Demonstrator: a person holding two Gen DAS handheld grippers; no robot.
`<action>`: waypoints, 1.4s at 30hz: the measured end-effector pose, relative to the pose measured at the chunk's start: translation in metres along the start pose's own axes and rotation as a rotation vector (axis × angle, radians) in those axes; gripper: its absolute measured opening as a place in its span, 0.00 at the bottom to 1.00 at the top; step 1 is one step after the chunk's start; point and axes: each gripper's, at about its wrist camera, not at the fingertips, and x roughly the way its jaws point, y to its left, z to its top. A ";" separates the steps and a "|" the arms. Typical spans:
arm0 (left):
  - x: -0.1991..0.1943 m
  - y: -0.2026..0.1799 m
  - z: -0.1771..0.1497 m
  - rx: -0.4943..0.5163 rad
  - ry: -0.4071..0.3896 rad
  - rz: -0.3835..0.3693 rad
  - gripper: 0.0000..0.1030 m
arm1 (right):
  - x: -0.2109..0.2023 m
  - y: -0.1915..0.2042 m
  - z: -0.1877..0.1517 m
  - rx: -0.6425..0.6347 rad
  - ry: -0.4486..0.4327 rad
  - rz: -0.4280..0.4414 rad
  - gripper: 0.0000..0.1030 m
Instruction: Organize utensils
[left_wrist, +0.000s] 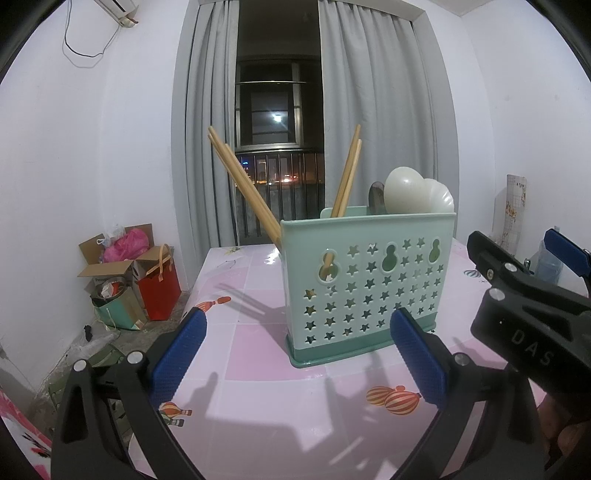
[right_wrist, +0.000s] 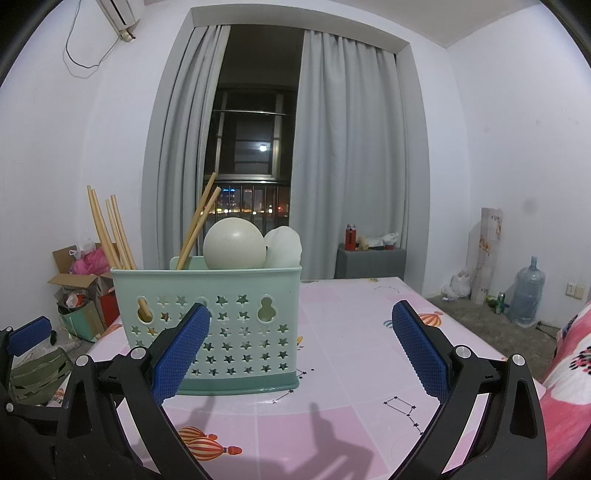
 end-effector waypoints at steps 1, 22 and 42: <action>0.000 0.000 0.000 0.000 -0.001 0.000 0.95 | 0.000 0.000 0.000 0.000 0.001 0.000 0.92; -0.001 0.002 -0.002 0.012 0.000 -0.002 0.95 | 0.000 -0.001 0.001 0.000 0.001 0.000 0.93; 0.000 0.001 -0.001 0.012 0.001 -0.002 0.95 | 0.000 -0.001 0.001 0.001 0.002 0.001 0.92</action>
